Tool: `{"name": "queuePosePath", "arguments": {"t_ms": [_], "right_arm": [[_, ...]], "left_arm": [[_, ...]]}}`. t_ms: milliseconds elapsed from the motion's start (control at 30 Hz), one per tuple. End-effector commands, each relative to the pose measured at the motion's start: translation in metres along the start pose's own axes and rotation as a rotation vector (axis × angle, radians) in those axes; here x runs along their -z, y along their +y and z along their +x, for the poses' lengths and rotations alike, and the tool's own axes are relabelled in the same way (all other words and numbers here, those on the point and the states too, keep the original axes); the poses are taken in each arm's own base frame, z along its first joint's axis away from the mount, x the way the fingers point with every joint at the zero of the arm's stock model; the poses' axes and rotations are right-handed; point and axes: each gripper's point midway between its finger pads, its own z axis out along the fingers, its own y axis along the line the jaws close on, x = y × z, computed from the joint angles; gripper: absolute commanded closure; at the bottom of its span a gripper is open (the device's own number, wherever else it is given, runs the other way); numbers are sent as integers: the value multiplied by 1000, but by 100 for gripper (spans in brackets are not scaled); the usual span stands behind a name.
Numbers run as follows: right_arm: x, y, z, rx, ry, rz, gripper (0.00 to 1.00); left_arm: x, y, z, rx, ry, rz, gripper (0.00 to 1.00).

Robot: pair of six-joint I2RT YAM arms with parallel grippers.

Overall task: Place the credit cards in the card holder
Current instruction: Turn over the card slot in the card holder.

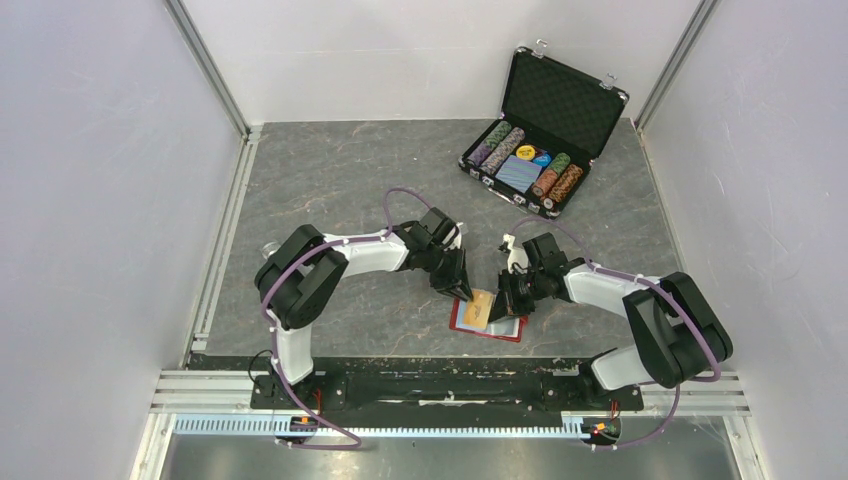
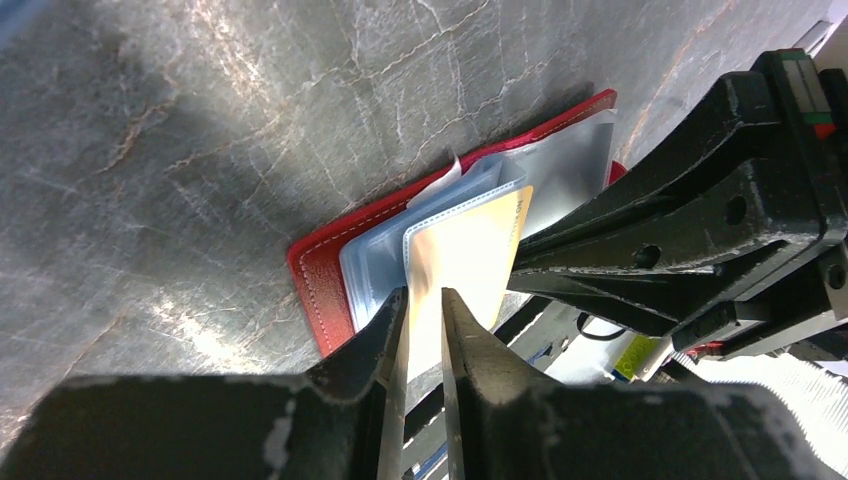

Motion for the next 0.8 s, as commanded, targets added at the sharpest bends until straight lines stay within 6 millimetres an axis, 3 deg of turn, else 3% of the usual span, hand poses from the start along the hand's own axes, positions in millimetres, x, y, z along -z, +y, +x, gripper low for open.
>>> {"name": "queuePosePath", "arguments": {"t_ms": [0, 400, 767], "right_arm": [[-4, -11, 5, 2, 11, 43, 93], [-4, -12, 3, 3, 9, 49, 93], [1, 0, -9, 42, -28, 18, 93]], "left_arm": [[15, -44, -9, -67, -32, 137, 77], [27, -63, -7, -80, -41, 194, 77], [10, -63, 6, -103, 39, 151, 74]]}}
